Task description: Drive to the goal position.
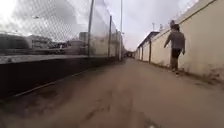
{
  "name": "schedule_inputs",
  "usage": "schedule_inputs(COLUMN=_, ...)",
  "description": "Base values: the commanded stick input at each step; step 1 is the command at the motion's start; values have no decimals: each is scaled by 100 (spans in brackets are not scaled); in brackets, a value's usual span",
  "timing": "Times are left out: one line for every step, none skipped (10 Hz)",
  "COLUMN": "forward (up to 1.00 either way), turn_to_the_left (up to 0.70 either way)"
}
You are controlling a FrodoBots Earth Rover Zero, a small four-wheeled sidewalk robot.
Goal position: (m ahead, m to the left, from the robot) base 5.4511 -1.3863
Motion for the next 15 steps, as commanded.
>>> schedule_inputs(forward=70, turn_to_the_left=0)
schedule_inputs(forward=70, turn_to_the_left=0)
schedule_inputs(forward=70, turn_to_the_left=0)
schedule_inputs(forward=70, turn_to_the_left=1)
schedule_inputs(forward=70, turn_to_the_left=11)
schedule_inputs(forward=70, turn_to_the_left=-8)
schedule_inputs(forward=70, turn_to_the_left=-25)
schedule_inputs(forward=70, turn_to_the_left=-23)
schedule_inputs(forward=70, turn_to_the_left=13)
schedule_inputs(forward=70, turn_to_the_left=17)
schedule_inputs(forward=70, turn_to_the_left=14)
schedule_inputs(forward=70, turn_to_the_left=13)
schedule_inputs(forward=70, turn_to_the_left=13)
schedule_inputs(forward=70, turn_to_the_left=11)
schedule_inputs(forward=70, turn_to_the_left=9)
